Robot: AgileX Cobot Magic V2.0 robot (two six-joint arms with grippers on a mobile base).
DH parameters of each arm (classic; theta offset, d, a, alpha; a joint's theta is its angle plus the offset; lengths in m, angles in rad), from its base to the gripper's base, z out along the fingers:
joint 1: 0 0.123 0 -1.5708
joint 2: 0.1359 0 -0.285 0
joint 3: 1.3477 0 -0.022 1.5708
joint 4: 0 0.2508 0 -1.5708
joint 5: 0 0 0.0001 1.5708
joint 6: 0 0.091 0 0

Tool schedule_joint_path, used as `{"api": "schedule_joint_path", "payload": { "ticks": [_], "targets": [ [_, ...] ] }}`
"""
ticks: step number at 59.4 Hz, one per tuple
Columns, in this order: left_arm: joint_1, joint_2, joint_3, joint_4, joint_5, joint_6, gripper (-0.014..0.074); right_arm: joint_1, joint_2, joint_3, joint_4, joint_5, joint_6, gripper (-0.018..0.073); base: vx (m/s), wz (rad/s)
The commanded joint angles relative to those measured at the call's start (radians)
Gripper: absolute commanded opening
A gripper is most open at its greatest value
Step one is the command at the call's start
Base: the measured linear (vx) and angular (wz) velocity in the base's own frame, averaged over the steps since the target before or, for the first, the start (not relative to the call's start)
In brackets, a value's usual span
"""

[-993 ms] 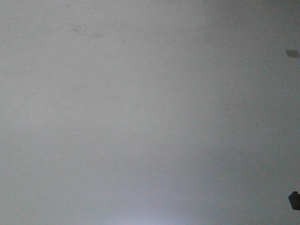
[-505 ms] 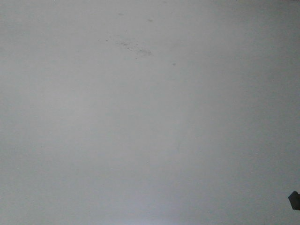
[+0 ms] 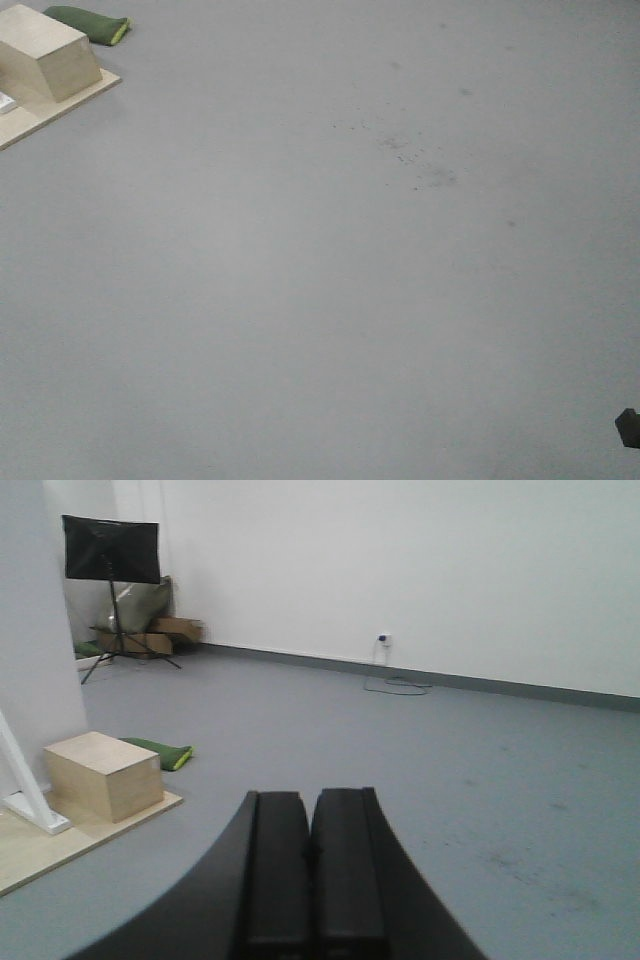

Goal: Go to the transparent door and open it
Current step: 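Drive the base forward up to the transparent sliding door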

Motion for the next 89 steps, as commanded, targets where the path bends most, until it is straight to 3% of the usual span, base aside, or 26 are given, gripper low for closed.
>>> {"api": "schedule_joint_path", "payload": {
  "ticks": [1, 89],
  "targets": [
    [-0.005, -0.003, 0.031, -0.009, -0.081, -0.009, 0.0004, -0.004, -0.014, 0.013, -0.005, -0.090, -0.007, -0.0008, 0.71, 0.52],
    [-0.004, -0.003, 0.031, -0.009, -0.081, -0.009, 0.0003, -0.004, -0.014, 0.013, -0.005, -0.078, -0.007, -0.0008, 0.70, 0.56]
  ]
}}
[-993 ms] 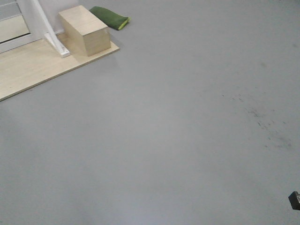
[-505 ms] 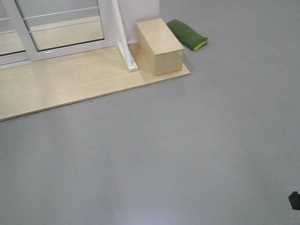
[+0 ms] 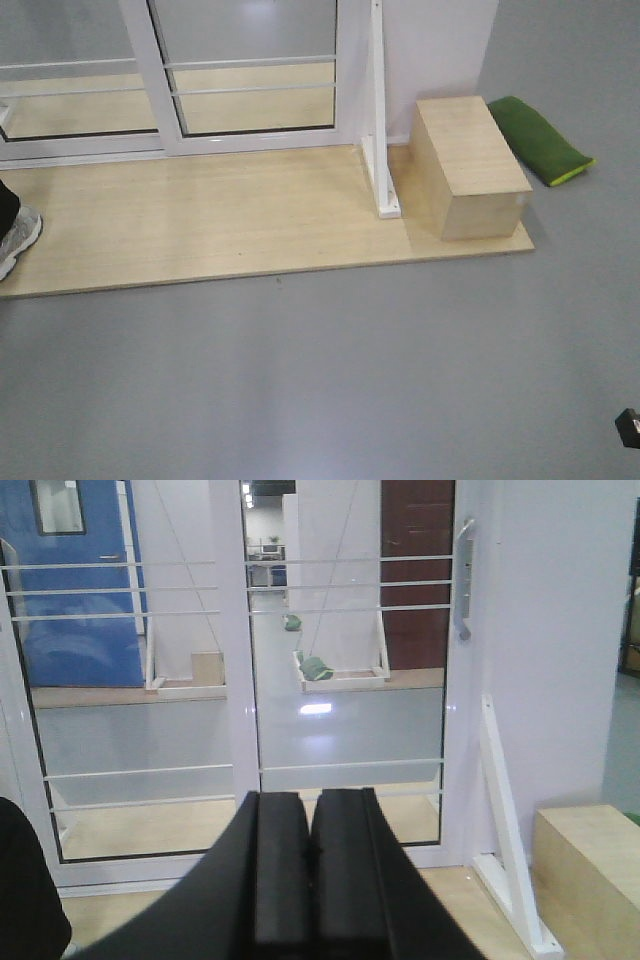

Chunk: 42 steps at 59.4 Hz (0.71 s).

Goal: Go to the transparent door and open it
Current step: 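Drive the base forward up to the transparent sliding door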

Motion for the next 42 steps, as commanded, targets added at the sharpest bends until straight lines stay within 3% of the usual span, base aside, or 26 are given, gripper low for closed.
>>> {"api": "schedule_joint_path", "payload": {
  "ticks": [1, 42],
  "targets": [
    [-0.004, -0.003, 0.031, -0.009, -0.081, -0.009, 0.0003, -0.004, -0.014, 0.013, -0.005, -0.079, -0.007, -0.0008, 0.67, 0.29],
    [-0.004, -0.003, 0.031, -0.009, -0.081, -0.009, 0.0003, -0.004, -0.014, 0.013, -0.005, -0.079, -0.007, -0.0008, 0.65, 0.18]
  ]
}}
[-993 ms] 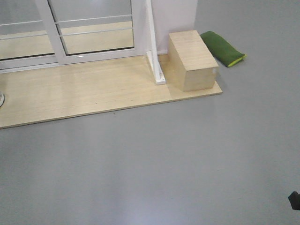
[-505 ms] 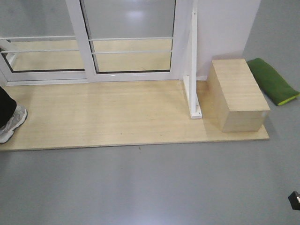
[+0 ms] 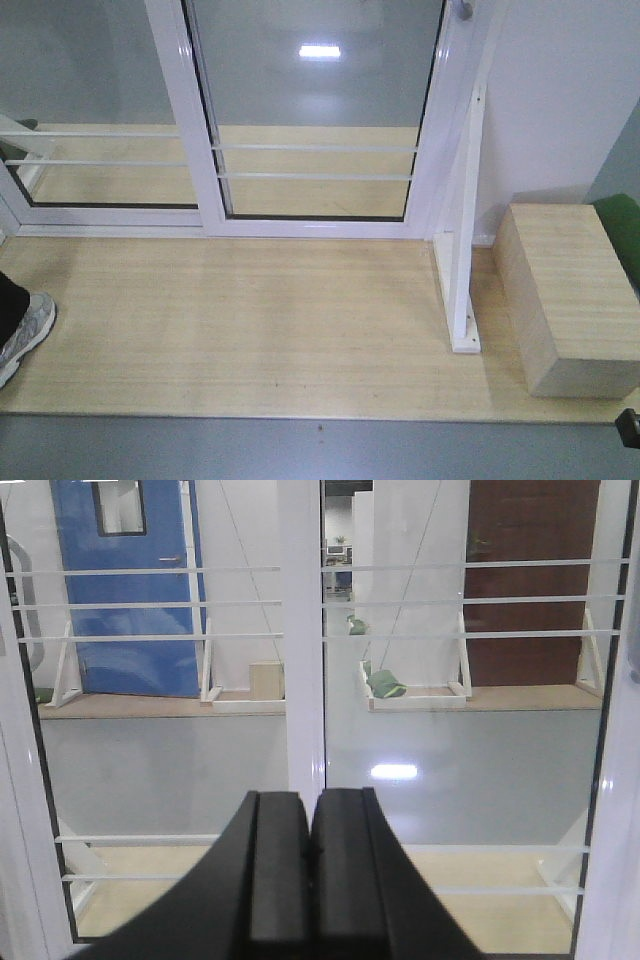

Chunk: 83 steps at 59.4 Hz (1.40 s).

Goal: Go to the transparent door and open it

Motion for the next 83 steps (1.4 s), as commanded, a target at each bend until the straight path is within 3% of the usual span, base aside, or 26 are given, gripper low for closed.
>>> {"api": "schedule_joint_path", "payload": {
  "ticks": [1, 40, 83],
  "targets": [
    [-0.004, -0.003, 0.031, -0.009, -0.081, -0.009, 0.0003, -0.004, -0.014, 0.013, -0.005, -0.079, -0.007, -0.0008, 0.60, 0.04],
    [-0.004, -0.003, 0.031, -0.009, -0.081, -0.009, 0.0003, -0.004, -0.014, 0.013, -0.005, -0.079, -0.007, -0.0008, 0.44, 0.00],
    [-0.004, -0.003, 0.031, -0.009, -0.081, -0.009, 0.0003, -0.004, -0.014, 0.013, -0.005, -0.079, -0.007, -0.0008, 0.21, -0.02]
  ]
}}
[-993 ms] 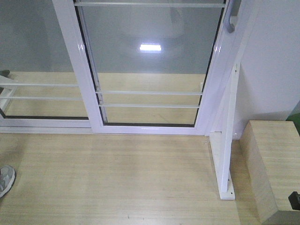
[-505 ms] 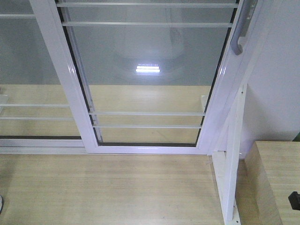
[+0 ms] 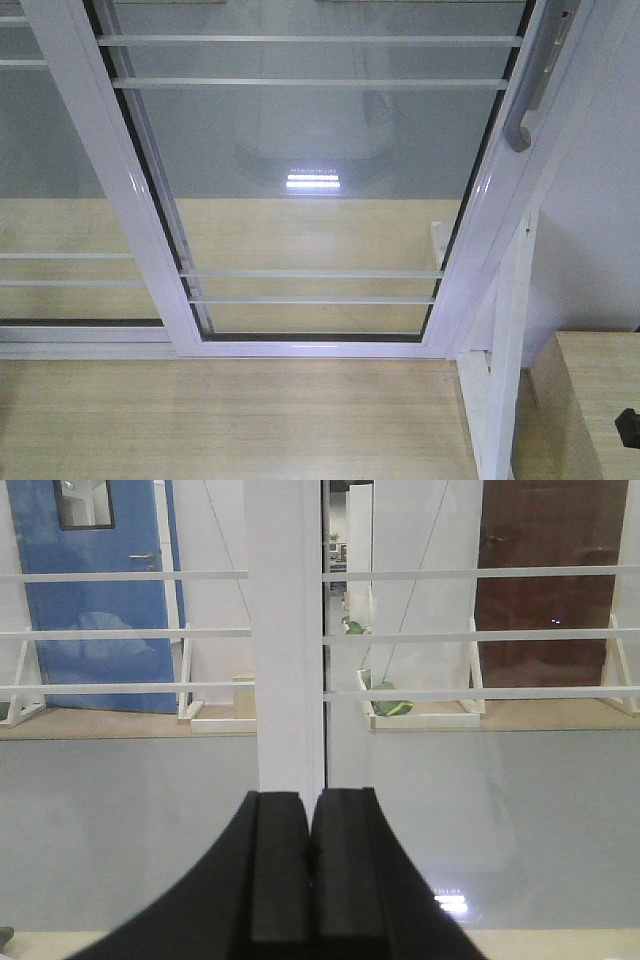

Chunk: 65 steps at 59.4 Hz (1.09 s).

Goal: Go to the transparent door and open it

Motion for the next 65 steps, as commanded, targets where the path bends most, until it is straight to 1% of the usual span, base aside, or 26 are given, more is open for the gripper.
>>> {"api": "schedule_joint_path", "payload": {
  "ticks": [1, 22, 26, 30, 35, 65],
  "targets": [
    [-0.004, -0.003, 0.031, -0.009, -0.081, -0.009, 0.0003, -0.004, -0.014, 0.013, -0.005, -0.079, -0.007, -0.0008, 0.15, 0.02],
    [0.001, -0.002, 0.030, -0.009, -0.081, -0.009, 0.0003, 0.003, -0.010, 0.013, -0.007, -0.066, -0.007, -0.0008, 0.13, -0.01],
    [-0.007, 0.030, 0.030, -0.009, -0.100, -0.009, 0.0003, 0.003, 0.016, 0.012, -0.003, -0.087, -0.007, -0.0008, 0.00, -0.13],
    [-0.015, 0.035, 0.030, -0.009, -0.077, -0.009, 0.0003, 0.005, 0.013, 0.012, -0.002, -0.076, -0.007, -0.0008, -0.02, 0.04],
    [-0.008, 0.038, 0.030, -0.009, -0.072, -0.009, 0.0003, 0.008, 0.021, 0.012, -0.004, -0.076, -0.007, -0.0008, -0.02, 0.06],
    [-0.012, 0.035, 0.030, -0.009, -0.072, -0.009, 0.0003, 0.005, 0.021, 0.012, -0.001, -0.073, -0.007, -0.0008, 0.00, 0.00]
  ]
}}
